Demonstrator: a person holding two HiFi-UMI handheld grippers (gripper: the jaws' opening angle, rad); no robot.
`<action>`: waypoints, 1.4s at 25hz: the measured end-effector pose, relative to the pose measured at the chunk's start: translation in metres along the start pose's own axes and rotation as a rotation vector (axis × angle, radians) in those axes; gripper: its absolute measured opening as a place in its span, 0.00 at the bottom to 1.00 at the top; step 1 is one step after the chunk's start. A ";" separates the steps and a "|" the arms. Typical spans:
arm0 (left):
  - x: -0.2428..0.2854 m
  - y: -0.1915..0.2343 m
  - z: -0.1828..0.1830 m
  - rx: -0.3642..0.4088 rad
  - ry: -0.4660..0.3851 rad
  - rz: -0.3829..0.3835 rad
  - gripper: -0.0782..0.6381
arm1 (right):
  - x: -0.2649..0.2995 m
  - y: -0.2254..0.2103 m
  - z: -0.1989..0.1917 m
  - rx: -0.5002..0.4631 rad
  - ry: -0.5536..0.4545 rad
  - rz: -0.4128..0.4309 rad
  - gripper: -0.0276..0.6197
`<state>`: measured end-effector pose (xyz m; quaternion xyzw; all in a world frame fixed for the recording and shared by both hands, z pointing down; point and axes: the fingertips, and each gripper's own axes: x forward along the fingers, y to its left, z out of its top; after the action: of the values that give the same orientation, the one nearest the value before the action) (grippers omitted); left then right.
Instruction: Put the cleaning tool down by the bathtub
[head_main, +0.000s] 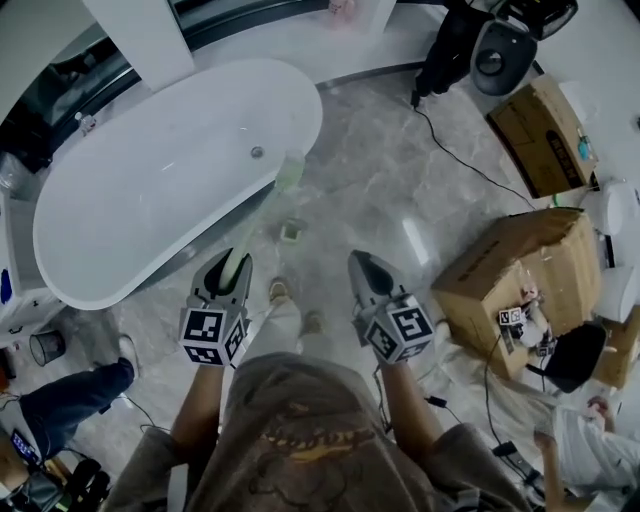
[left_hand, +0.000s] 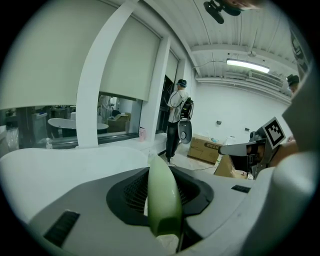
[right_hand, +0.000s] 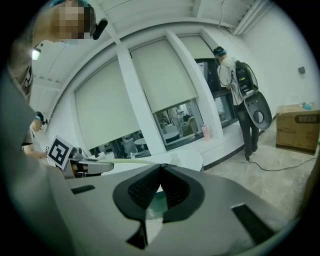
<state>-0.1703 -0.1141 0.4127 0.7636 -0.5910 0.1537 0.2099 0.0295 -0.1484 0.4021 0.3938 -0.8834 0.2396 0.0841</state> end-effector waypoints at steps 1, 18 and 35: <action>0.005 0.001 -0.005 0.002 0.006 -0.005 0.27 | 0.005 -0.003 -0.003 0.003 -0.001 0.000 0.05; 0.080 0.025 -0.095 0.021 0.082 -0.021 0.28 | 0.060 -0.048 -0.078 0.095 -0.002 -0.031 0.05; 0.150 0.045 -0.172 0.021 0.114 -0.035 0.28 | 0.120 -0.082 -0.163 0.121 0.059 -0.035 0.05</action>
<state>-0.1738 -0.1627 0.6404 0.7661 -0.5629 0.1993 0.2379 0.0017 -0.1943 0.6143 0.4062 -0.8575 0.3026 0.0902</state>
